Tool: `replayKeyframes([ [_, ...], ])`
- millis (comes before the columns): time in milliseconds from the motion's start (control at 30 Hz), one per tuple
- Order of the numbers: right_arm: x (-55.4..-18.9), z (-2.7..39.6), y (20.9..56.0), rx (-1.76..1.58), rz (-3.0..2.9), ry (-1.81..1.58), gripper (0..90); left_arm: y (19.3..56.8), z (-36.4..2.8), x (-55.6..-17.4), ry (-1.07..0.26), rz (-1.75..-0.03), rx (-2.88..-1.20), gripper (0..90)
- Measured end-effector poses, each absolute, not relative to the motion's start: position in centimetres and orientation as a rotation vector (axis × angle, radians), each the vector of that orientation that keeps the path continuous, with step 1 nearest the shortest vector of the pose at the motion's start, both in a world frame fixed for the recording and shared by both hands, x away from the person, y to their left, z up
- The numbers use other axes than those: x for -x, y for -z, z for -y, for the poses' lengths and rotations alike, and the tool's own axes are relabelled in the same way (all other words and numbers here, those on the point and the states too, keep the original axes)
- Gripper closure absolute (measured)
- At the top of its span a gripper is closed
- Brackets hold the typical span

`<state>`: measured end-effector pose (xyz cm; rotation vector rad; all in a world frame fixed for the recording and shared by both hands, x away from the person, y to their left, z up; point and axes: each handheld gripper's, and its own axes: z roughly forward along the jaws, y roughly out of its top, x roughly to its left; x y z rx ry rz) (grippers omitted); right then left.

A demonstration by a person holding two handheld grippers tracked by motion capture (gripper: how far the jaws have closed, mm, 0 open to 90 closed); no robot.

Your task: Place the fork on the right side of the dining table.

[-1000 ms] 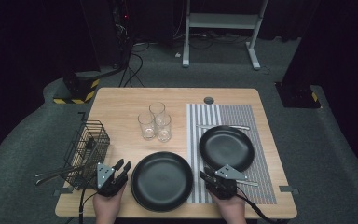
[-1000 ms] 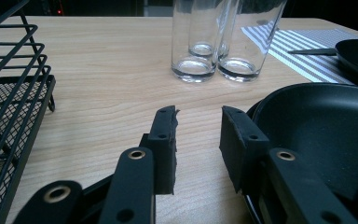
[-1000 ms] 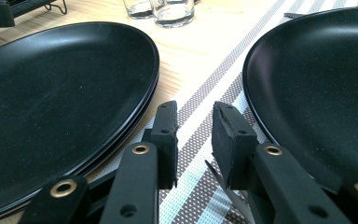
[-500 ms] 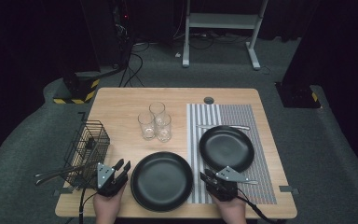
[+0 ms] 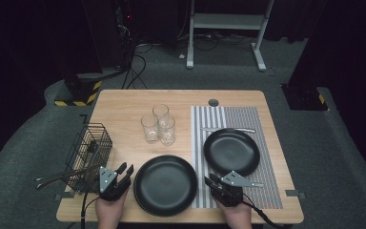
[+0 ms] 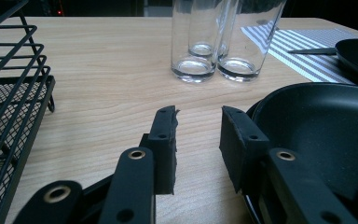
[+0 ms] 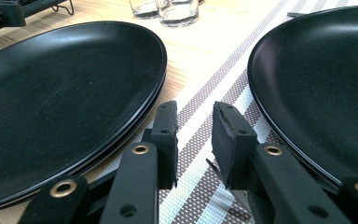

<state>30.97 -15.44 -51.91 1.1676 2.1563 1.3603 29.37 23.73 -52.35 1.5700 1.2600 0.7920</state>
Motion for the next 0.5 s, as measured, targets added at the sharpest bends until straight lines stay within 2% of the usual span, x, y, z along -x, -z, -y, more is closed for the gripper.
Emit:
replayKeyframes([
  [500, -31.11, 15.79, 51.46, -1.164, -2.125, -1.381, 66.9, 52.35, -23.72, -29.39, -0.791, -1.261, -1.57, 66.2],
])
